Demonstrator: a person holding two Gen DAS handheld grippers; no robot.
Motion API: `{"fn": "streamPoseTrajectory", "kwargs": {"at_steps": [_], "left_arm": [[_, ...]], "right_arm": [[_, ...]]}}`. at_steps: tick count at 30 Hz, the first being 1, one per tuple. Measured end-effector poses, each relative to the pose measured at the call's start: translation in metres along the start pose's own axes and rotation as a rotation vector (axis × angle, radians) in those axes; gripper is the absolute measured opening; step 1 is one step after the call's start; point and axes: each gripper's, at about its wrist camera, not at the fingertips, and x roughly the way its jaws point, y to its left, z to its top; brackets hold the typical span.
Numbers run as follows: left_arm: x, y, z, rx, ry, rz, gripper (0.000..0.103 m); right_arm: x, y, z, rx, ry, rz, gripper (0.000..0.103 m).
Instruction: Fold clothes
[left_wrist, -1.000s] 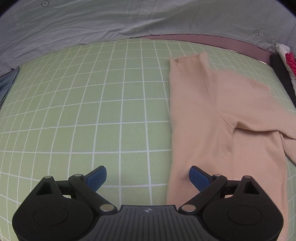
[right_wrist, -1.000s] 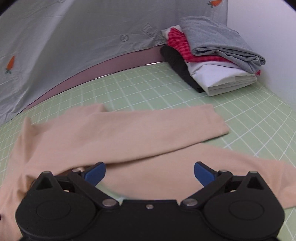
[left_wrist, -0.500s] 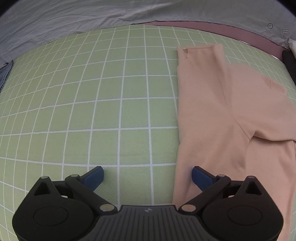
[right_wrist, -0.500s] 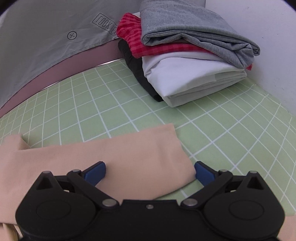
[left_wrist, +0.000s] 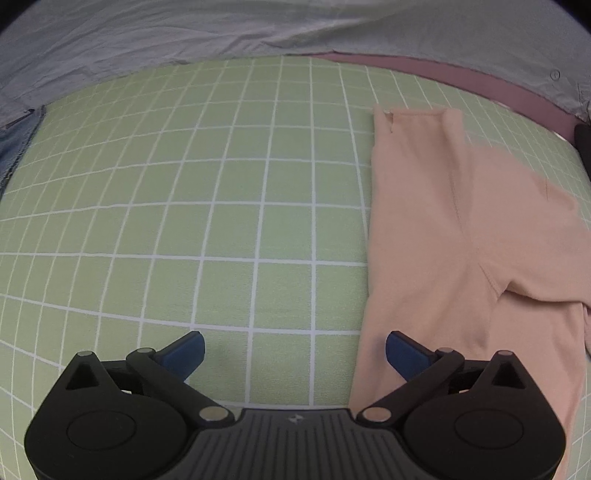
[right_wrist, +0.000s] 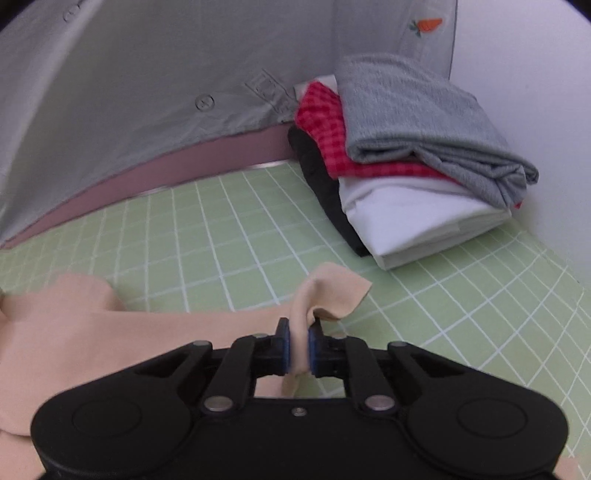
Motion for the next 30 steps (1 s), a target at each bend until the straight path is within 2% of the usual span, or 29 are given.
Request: {"fn": "streamPoseTrajectory", "kwargs": {"at_steps": [5, 11, 16, 21, 23, 26, 29, 30], "left_arm": [[-0.033, 0.01, -0.018, -0.03, -0.049, 0.019, 0.103], [-0.06, 0.022, -0.063, 0.009, -0.051, -0.002, 0.103], [-0.079, 0.04, -0.111, 0.023, -0.017, -0.006, 0.103], [-0.091, 0.06, -0.147, -0.001, 0.006, 0.02, 0.103], [-0.094, 0.067, -0.156, -0.024, 0.013, 0.023, 0.103], [-0.098, 0.07, -0.163, -0.04, 0.015, 0.028, 0.103], [-0.102, 0.065, -0.167, -0.044, 0.003, 0.03, 0.103], [-0.104, 0.062, -0.168, -0.046, -0.005, 0.026, 0.103]], "right_arm": [[-0.069, 0.031, 0.004, -0.053, -0.135, 0.067, 0.01], [-0.146, 0.078, -0.027, -0.136, -0.192, 0.191, 0.01], [-0.183, 0.118, -0.077, -0.252, -0.135, 0.297, 0.01], [-0.201, 0.152, -0.14, -0.369, -0.005, 0.391, 0.01], [-0.204, 0.16, -0.159, -0.408, 0.038, 0.396, 0.013], [-0.213, 0.159, -0.17, -0.401, 0.065, 0.416, 0.028], [-0.225, 0.147, -0.168, -0.328, 0.04, 0.429, 0.045], [-0.228, 0.141, -0.165, -0.303, 0.028, 0.429, 0.054]]}}
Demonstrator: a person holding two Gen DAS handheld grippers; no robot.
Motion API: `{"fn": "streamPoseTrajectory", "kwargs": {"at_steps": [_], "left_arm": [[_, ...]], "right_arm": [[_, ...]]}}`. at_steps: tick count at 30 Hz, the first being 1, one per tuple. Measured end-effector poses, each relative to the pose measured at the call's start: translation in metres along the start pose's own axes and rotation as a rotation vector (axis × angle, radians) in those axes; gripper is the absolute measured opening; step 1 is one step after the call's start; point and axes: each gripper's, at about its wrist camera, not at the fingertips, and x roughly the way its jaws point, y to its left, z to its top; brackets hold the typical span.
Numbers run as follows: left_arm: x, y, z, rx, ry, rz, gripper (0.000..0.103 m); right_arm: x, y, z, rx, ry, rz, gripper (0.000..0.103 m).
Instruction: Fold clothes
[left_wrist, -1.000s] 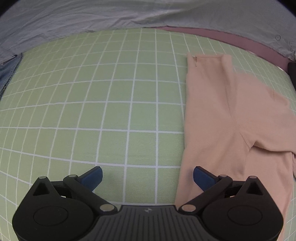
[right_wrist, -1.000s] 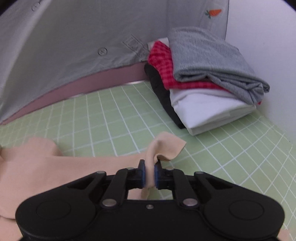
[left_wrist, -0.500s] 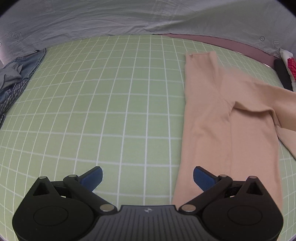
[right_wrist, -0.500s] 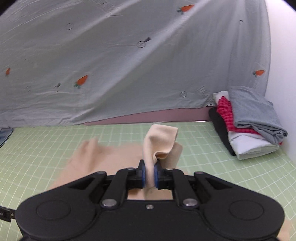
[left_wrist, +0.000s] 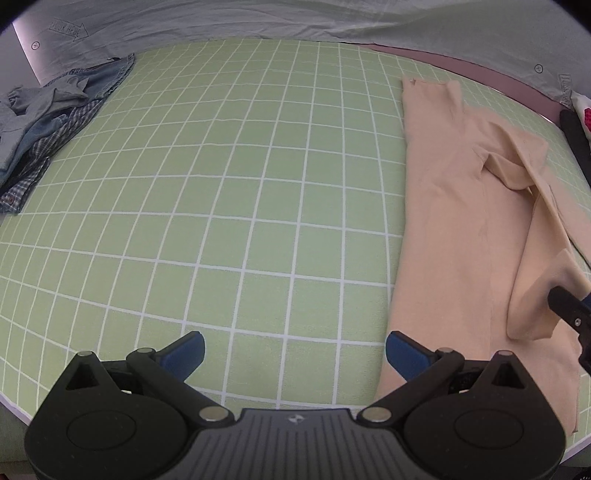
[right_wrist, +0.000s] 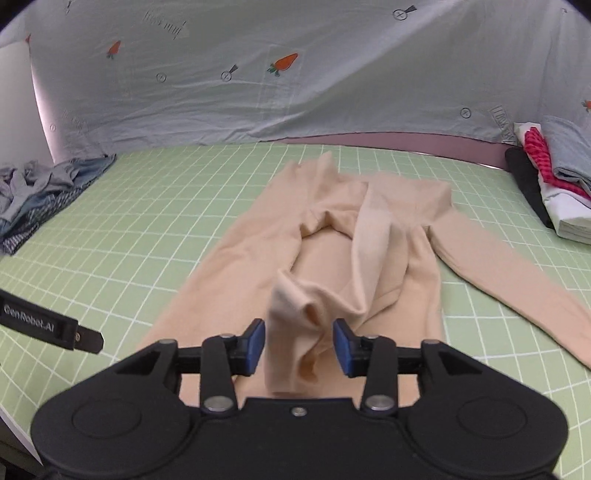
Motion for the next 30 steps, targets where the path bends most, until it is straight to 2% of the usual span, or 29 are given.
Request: {"fn": "streamPoseTrajectory", "kwargs": {"at_steps": [1, 3, 8, 13, 17, 25, 27, 30], "left_arm": [[-0.002, -0.004, -0.001, 0.0, -0.007, -0.005, 0.103], [-0.004, -0.015, -0.003, 0.002, -0.02, -0.015, 0.103], [-0.008, -0.051, -0.005, 0.009, -0.049, -0.047, 0.103], [-0.013, -0.088, -0.004, 0.02, -0.098, -0.107, 0.103], [-0.018, -0.117, -0.001, 0.046, -0.136, -0.152, 0.103], [-0.026, -0.141, 0.003, 0.067, -0.153, -0.201, 0.102], [-0.019, -0.145, 0.006, 0.084, -0.147, -0.176, 0.097], [-0.009, -0.145, 0.012, 0.081, -0.127, -0.159, 0.081]], "right_arm": [[-0.004, -0.006, 0.001, 0.022, -0.016, -0.003, 0.064], [-0.012, -0.019, 0.002, 0.06, -0.046, -0.016, 0.073], [-0.025, -0.063, -0.005, 0.125, -0.063, -0.092, 0.074], [-0.027, -0.114, -0.016, 0.183, -0.039, -0.18, 0.074], [-0.024, -0.144, -0.026, 0.223, -0.008, -0.189, 0.074], [-0.021, -0.162, -0.037, 0.211, 0.025, -0.167, 0.074], [-0.021, -0.164, -0.038, 0.213, 0.028, -0.165, 0.074], [-0.02, -0.168, -0.039, 0.219, 0.037, -0.163, 0.074]]}}
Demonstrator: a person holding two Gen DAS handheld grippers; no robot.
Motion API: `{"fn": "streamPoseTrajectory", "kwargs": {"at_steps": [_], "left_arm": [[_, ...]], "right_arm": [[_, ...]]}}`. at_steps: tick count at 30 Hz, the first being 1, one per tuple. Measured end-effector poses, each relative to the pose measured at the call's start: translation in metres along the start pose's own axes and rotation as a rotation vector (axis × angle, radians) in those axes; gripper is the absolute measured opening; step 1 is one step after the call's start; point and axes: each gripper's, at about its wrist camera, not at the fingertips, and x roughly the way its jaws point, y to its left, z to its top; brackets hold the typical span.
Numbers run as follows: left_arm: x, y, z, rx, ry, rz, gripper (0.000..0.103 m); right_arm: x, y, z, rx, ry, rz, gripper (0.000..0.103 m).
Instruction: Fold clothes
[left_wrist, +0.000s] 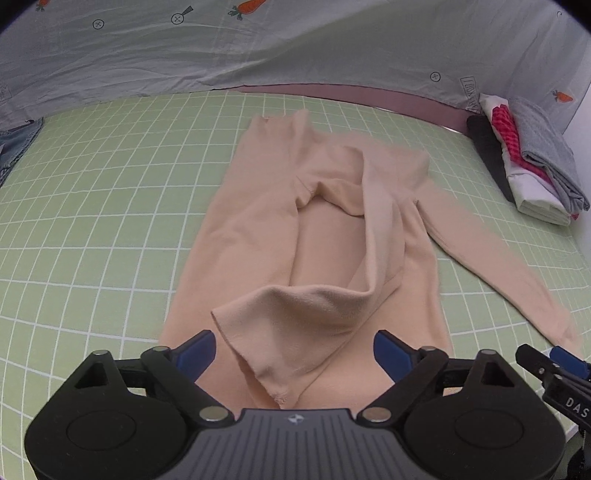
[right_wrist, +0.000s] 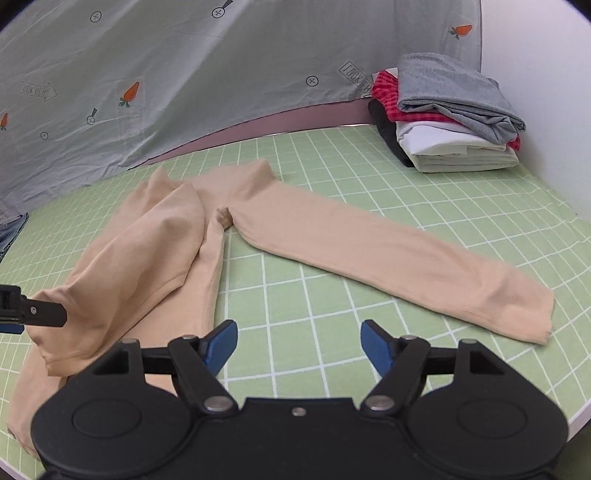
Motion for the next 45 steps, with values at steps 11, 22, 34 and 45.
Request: {"fn": "streamPoseTrajectory", "kwargs": {"at_steps": [11, 22, 34, 45], "left_arm": [[-0.028, 0.089, -0.025, -0.698, 0.005, -0.268, 0.003], [-0.028, 0.125, -0.061, -0.704, 0.121, -0.025, 0.028], [-0.04, 0.11, -0.011, -0.453, 0.005, 0.141, 0.087], [0.009, 0.088, 0.034, -0.334, 0.072, 0.153, 0.089]], "right_arm": [[0.006, 0.004, -0.005, -0.005, 0.038, 0.007, 0.074], [0.027, 0.038, -0.006, -0.044, 0.086, 0.125, 0.074], [0.038, 0.034, 0.014, 0.111, 0.073, 0.18, 0.074], [0.059, 0.006, 0.039, 0.188, 0.043, 0.086, 0.075]]}}
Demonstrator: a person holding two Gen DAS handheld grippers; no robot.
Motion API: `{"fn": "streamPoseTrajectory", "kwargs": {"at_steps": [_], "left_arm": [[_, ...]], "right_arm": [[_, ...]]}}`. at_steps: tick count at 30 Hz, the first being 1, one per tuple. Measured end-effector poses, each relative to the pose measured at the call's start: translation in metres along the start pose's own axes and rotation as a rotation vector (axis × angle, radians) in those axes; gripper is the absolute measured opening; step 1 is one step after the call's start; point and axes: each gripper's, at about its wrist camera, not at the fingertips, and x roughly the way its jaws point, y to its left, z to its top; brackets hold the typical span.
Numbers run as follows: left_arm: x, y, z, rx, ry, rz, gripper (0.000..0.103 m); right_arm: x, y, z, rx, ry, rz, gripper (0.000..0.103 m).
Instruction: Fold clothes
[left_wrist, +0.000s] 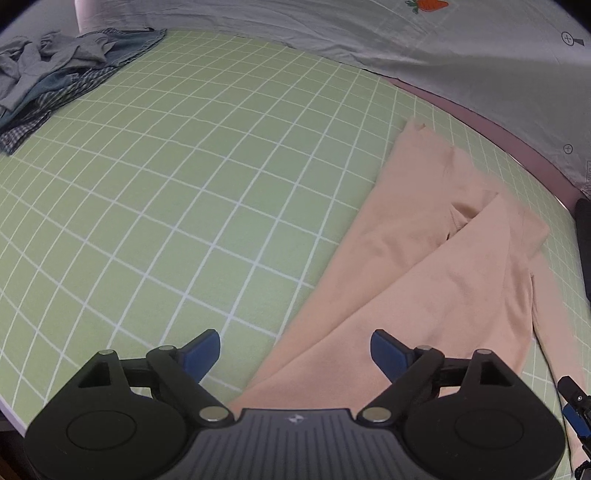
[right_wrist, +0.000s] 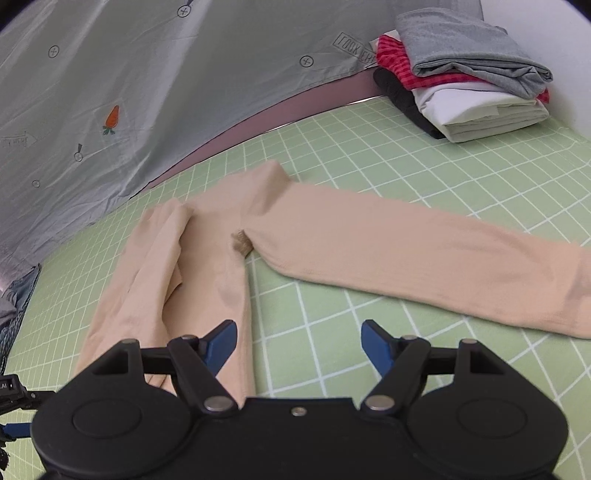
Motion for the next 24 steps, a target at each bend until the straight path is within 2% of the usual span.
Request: {"fn": "streamPoseTrajectory", "kwargs": {"at_steps": [4, 7, 12, 16, 19, 24], "left_arm": [[0.022, -0.03, 0.018, 0.073, 0.01, -0.003, 0.09], [0.042, -0.056, 0.033, 0.143, 0.015, -0.001, 0.091], [0.066, -0.085, 0.043, 0.273, 0.018, 0.079, 0.096], [0.078, -0.076, 0.039, 0.21, 0.041, 0.074, 0.103], [0.081, -0.068, 0.037, 0.172, 0.052, 0.044, 0.103], [0.082, -0.07, 0.032, 0.185, 0.036, 0.047, 0.103]], "right_arm": [[0.013, -0.018, 0.016, 0.034, -0.02, -0.073, 0.076], [0.024, -0.036, 0.03, 0.048, -0.046, -0.16, 0.078], [0.043, -0.068, 0.053, 0.078, -0.053, -0.266, 0.079], [0.051, -0.087, 0.061, 0.095, -0.049, -0.315, 0.083], [0.055, -0.102, 0.059, 0.122, -0.036, -0.345, 0.084], [0.052, -0.116, 0.057, 0.139, -0.031, -0.361, 0.086]]}}
